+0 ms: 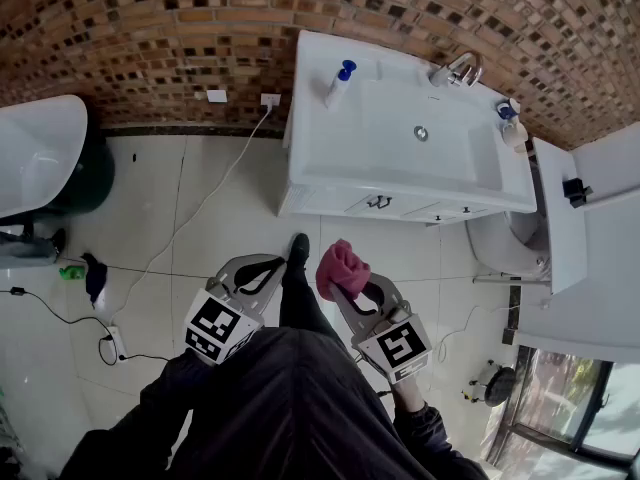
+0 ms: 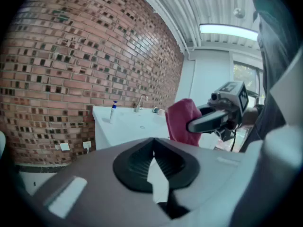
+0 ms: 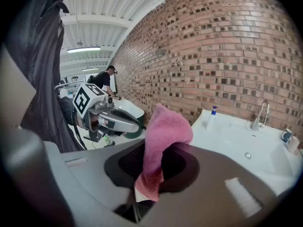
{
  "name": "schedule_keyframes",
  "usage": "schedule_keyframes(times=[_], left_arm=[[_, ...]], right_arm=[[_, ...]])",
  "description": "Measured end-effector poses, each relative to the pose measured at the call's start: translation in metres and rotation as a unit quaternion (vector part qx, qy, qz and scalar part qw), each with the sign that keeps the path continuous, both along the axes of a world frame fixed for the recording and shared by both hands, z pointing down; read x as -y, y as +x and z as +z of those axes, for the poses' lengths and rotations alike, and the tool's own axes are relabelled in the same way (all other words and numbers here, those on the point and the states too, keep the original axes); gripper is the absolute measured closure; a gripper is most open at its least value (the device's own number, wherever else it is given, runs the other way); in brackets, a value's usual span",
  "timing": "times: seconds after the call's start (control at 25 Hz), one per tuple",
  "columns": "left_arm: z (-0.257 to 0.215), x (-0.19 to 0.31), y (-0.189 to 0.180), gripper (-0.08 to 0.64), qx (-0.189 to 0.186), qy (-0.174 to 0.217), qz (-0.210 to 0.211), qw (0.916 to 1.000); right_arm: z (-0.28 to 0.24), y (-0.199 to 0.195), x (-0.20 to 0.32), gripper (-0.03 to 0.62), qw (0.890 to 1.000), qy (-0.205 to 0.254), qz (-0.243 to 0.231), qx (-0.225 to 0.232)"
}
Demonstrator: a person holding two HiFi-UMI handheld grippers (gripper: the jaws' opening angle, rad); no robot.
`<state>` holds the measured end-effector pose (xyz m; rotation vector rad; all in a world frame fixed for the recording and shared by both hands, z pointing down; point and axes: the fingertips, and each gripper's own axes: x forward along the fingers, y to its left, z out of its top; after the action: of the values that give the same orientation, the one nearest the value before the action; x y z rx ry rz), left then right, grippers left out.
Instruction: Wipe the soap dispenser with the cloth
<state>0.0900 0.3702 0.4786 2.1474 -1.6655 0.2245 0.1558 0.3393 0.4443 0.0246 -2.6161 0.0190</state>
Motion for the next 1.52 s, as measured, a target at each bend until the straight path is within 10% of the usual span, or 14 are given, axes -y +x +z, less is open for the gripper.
schedule_keyframes(times=[0.44,0.84,1.12,1.36,1.52], left_arm=[[-0.027,0.205,-0.061,0.560,0.018,-0.004,-0.012,0.9998],[-0.026,0.247,-0.105,0.560,0.021,-0.026,-0.040,0.9987],[-0.034,0.268,-0.124,0.560,0.030,-0.009,-0.024,0.9992],[-0.035,0.269,-0.159,0.560,0.016,-0.006,-0.047,0.9988],[-0.030,0.271,-0.180,0.560,0.001,-0.007,-0.051,0.9987]], right_arm=[[-0.006,-0.059,0.220,0.532,0.999,0.014,-0.043,-0.027],[0.006,-0.157,0.336,0.532,0.978,0.135,-0.138,-0.082],[0.007,-0.226,0.391,0.532,0.934,0.255,-0.184,-0.167],[0.037,-0.251,0.405,0.532,0.841,0.400,-0.252,-0.264],[0.048,-0.246,0.385,0.531,0.833,0.386,-0.281,-0.278]])
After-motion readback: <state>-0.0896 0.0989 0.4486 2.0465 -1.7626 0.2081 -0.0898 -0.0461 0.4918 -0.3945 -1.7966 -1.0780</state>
